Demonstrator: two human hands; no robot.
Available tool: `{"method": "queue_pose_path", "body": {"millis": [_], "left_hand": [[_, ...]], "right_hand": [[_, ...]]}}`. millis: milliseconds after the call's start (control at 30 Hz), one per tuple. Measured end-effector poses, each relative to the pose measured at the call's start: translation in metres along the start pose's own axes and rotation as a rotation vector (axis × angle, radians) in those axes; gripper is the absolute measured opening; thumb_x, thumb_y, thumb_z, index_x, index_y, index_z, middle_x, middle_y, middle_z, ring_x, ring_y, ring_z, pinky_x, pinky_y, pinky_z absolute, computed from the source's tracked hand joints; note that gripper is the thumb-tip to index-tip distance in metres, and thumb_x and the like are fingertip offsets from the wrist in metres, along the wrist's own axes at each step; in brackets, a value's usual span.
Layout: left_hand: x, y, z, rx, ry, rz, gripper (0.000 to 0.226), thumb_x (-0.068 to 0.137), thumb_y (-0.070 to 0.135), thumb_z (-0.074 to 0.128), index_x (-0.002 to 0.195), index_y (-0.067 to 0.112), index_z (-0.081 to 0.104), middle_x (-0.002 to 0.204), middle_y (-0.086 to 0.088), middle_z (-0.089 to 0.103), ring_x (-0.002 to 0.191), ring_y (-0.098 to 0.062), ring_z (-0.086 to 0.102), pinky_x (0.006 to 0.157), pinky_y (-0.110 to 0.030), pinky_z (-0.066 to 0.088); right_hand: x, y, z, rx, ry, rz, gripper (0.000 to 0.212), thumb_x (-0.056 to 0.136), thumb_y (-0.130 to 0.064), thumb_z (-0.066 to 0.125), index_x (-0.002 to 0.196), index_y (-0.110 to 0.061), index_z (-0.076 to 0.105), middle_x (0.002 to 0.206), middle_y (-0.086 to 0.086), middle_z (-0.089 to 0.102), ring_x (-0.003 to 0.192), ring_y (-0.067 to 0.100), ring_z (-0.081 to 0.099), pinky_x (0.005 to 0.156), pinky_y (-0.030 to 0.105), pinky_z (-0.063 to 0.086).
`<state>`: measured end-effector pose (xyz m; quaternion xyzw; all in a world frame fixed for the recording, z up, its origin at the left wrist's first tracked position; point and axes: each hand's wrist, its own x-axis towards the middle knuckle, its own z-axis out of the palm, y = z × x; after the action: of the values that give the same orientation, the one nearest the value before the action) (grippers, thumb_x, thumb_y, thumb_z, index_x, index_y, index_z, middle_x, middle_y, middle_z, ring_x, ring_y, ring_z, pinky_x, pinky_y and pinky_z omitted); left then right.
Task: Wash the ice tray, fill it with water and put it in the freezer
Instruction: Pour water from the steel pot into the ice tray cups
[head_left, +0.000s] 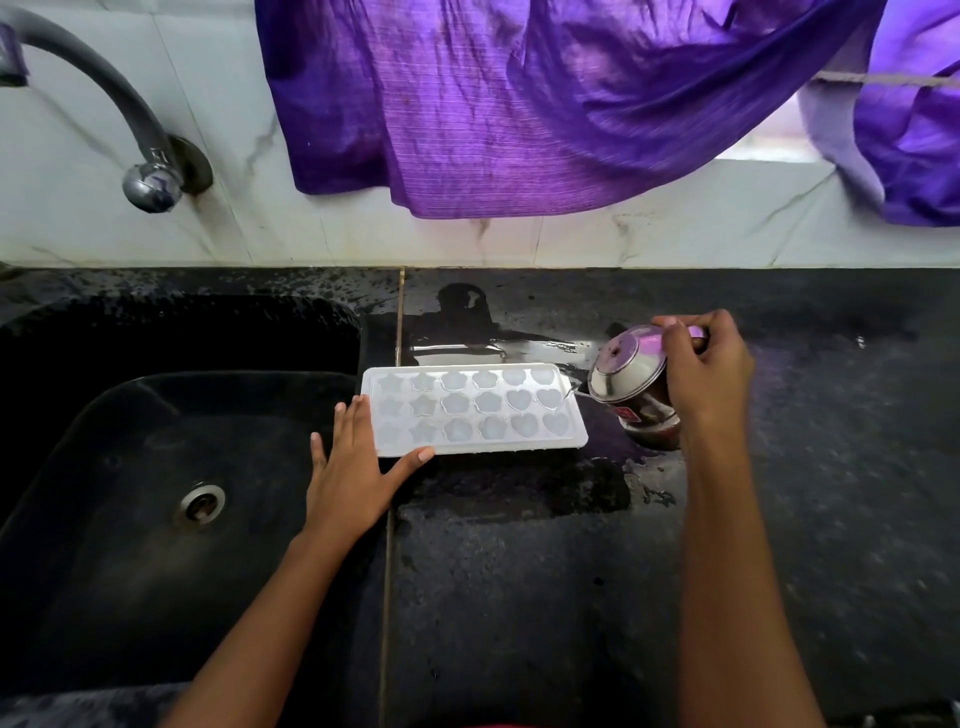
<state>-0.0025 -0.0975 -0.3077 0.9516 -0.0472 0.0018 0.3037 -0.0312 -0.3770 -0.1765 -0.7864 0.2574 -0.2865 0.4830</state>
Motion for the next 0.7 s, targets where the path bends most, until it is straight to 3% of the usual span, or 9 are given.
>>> {"method": "queue_pose_path", "body": {"millis": [233,367,467,600,700], "left_hand": [[-0.001,0.001,-0.001,0.008,-0.004,-0.002,0.111,0.067,0.080,0.033,0.151,0.016,-0.002,0.160,0.002,0.000,0.145,-0.010,-0.011,0.114,-0.039,-0.012],[0.000,0.000,-0.001,0.003,-0.004,-0.001,0.112,0.066,0.080,0.032,0.151,0.016,-0.002,0.160,0.002,-0.001,0.144,-0.009,-0.012,0.114,-0.039,-0.012],[-0.001,0.000,-0.001,0.006,-0.008,-0.004,0.113,0.065,0.081,0.031,0.151,0.016,-0.003,0.160,0.002,-0.001,0.144,-0.009,-0.012,0.114,-0.038,-0.012],[-0.001,0.000,-0.001,0.006,-0.005,-0.007,0.112,0.065,0.081,0.031,0.151,0.017,-0.003,0.160,0.002,-0.001,0.144,-0.009,-0.012,0.113,-0.038,-0.012],[-0.001,0.000,0.000,0.001,-0.003,-0.005,0.112,0.066,0.081,0.032,0.151,0.017,-0.003,0.160,0.002,0.000,0.144,-0.009,-0.011,0.113,-0.039,-0.012]], "right_hand": [[0.000,0.003,0.002,0.140,0.009,0.131,0.008,0.091,-0.025,0.053,0.088,-0.018,0.051,0.106,0.009,0.061,0.096,0.028,0.061,0.083,0.053,0.054],[-0.002,0.001,0.003,0.247,0.002,0.195,0.017,0.090,-0.021,0.053,0.076,-0.028,0.049,0.110,0.010,0.062,0.098,0.030,0.062,0.083,0.052,0.054],[-0.004,-0.002,0.007,0.271,-0.013,0.172,0.019,0.089,-0.021,0.055,0.073,-0.028,0.048,0.107,0.009,0.064,0.097,0.029,0.062,0.082,0.048,0.055],[-0.006,-0.003,0.013,0.242,-0.080,0.099,0.019,0.085,-0.031,0.064,0.075,-0.029,0.048,0.098,0.005,0.062,0.088,0.022,0.061,0.067,0.032,0.051],[-0.008,-0.003,0.017,0.152,-0.101,0.037,0.017,0.084,-0.029,0.065,0.079,-0.024,0.050,0.097,0.003,0.062,0.091,0.023,0.061,0.073,0.035,0.051]]}}
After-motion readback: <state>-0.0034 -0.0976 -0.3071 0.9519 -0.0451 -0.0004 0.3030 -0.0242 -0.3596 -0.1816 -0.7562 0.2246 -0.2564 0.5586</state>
